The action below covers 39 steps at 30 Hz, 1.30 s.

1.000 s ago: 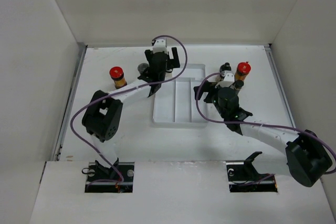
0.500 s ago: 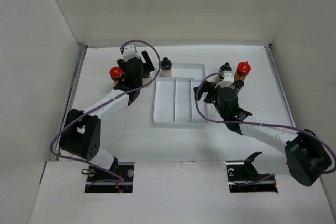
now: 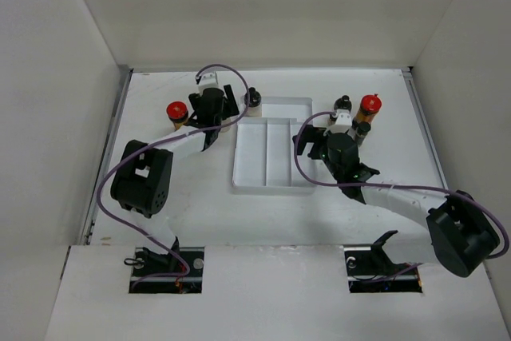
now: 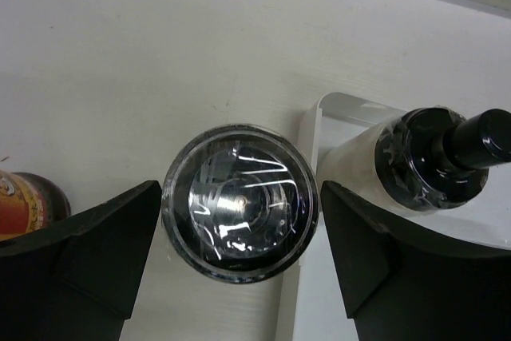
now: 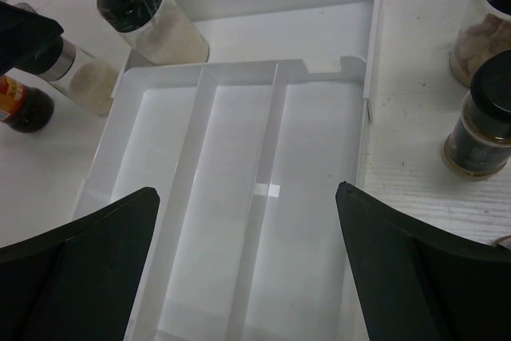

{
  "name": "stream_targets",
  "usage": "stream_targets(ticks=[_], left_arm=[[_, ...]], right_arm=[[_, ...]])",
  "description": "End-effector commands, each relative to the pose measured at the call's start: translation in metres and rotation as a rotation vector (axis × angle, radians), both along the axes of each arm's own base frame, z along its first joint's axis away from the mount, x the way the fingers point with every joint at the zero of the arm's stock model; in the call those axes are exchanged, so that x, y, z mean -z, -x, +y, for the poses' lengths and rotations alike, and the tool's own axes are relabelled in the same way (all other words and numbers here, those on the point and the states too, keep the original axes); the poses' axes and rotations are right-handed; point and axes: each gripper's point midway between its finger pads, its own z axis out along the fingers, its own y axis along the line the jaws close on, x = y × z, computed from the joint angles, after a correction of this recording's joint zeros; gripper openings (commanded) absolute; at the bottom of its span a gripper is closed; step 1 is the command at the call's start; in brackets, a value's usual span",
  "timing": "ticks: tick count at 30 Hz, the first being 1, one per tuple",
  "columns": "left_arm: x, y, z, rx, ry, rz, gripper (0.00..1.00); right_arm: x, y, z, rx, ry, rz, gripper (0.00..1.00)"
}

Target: Organize the condiment bottles

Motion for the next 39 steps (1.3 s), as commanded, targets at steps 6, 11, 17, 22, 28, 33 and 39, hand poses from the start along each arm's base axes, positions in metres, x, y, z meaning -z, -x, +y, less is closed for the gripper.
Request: stream_targets(ticks=[6, 11, 17, 22, 28, 33, 39], left_arm=[[-0.033, -0.028, 0.002, -0.02, -0.021, -0.098, 0.68], [-0.037, -0.021, -0.002, -0.022, -0.059, -0.107, 0.42], [-0.086, 0.011, -0.01, -0.042, -0.114, -0.205, 0.39], [-0.13, 0.048, -0.03, -0.022, -0.087, -0.297, 0.39], [-0.126, 0.066, -0.069, 0.076, -0.037, -0.291, 0.39], [-0.103, 0.061, -0.095, 0.134, 0.012, -0.253, 0.39], [-0.092, 0.043, -0.119, 0.192, 0.057, -0.256, 0.39]], right_arm=[[-0.024, -0.008, 0.011, -0.019, -0.043, -0.059, 1.0], [-0.025, -0.007, 0.011, -0.019, -0.044, -0.061, 1.0], [-0.023, -0.008, 0.012, -0.019, -0.042, -0.058, 1.0], [-0.025, -0.007, 0.011, -0.017, -0.053, -0.061, 1.0], [-0.031, -0.004, 0.006, -0.004, -0.069, -0.078, 1.0], [-0.035, -0.004, -0.005, 0.029, -0.09, -0.087, 1.0], [-0.036, -0.006, -0.014, 0.059, -0.109, -0.086, 1.0]])
